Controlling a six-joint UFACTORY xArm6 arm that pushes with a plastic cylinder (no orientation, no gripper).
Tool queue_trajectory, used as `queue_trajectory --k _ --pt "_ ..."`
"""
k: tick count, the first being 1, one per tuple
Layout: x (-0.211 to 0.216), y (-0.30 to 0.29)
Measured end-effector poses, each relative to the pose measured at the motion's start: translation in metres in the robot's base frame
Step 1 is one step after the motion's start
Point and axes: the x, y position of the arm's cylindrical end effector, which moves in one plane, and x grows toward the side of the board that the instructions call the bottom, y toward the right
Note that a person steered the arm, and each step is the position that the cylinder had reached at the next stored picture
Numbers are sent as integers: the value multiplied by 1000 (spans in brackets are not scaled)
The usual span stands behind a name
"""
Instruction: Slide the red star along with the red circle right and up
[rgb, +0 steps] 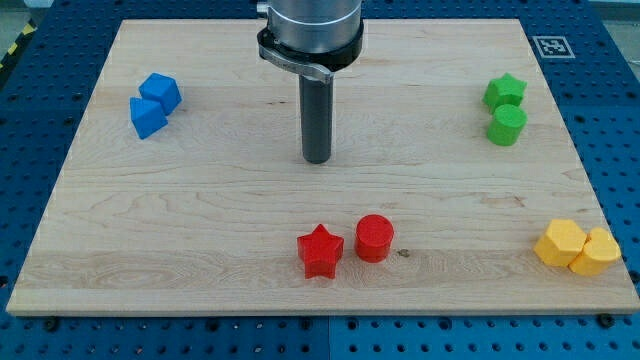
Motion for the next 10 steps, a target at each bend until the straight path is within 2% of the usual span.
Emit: queue_trajectory --k 1,3,4,5,7,8,10 --pt "0 -1" --pt "19 -82" --pt "29 -87" --pt "79 -88" --pt "126 -87" --pt "126 -85" --pt "127 -19"
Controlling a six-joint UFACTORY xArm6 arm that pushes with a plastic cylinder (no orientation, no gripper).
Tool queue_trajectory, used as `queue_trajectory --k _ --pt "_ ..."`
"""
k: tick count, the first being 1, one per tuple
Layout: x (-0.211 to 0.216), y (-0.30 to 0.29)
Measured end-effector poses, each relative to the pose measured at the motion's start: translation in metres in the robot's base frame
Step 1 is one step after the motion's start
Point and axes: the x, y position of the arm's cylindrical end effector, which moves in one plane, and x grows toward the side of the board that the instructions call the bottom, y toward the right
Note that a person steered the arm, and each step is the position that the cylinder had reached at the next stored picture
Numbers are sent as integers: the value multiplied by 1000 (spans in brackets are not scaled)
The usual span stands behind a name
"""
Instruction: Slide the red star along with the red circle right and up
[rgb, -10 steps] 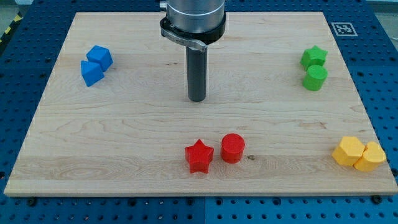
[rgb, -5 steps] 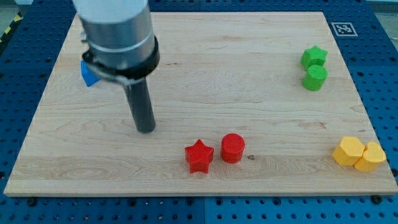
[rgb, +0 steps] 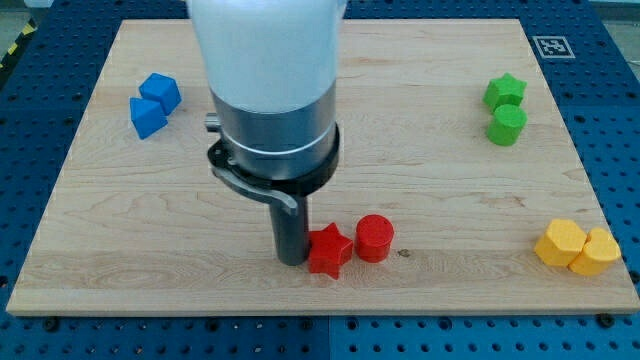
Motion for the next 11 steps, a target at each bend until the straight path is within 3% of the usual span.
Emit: queue_trajectory --k 3,8,9,11 --pt "10 23" --pt "5 156" --pt "5 161" --pt "11 118"
